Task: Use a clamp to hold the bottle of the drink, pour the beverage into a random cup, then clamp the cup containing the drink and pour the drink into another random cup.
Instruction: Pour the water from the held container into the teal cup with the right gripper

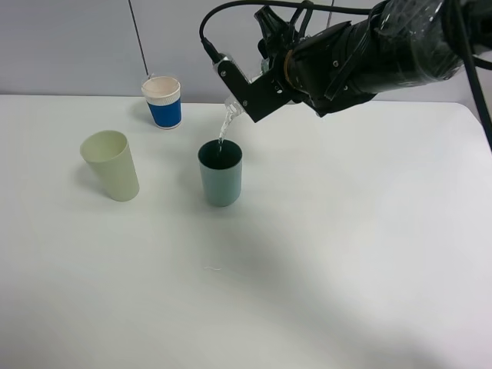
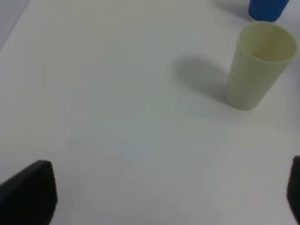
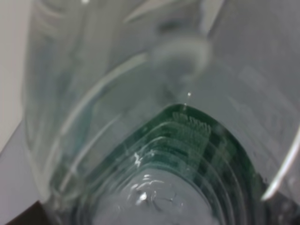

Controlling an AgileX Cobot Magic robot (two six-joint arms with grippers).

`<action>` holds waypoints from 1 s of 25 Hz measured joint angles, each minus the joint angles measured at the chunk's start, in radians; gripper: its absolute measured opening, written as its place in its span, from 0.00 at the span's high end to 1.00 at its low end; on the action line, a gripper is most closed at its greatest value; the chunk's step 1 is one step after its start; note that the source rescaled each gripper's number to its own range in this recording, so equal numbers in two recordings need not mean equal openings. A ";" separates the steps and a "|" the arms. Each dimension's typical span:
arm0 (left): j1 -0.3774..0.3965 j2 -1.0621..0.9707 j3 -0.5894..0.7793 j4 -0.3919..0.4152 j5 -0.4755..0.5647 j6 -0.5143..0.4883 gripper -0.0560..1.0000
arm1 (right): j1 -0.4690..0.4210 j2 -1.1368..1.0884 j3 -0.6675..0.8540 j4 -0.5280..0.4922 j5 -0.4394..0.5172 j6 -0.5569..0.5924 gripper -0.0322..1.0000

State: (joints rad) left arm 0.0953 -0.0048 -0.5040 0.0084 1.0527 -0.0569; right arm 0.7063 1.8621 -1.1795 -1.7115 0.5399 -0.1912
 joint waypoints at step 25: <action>0.000 0.000 0.000 0.000 0.000 0.000 0.00 | 0.000 0.000 0.000 -0.018 0.000 0.000 0.95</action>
State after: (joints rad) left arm 0.0953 -0.0048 -0.5040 0.0084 1.0527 -0.0569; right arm 0.7063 1.8621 -1.1795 -1.7295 0.5399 -0.1912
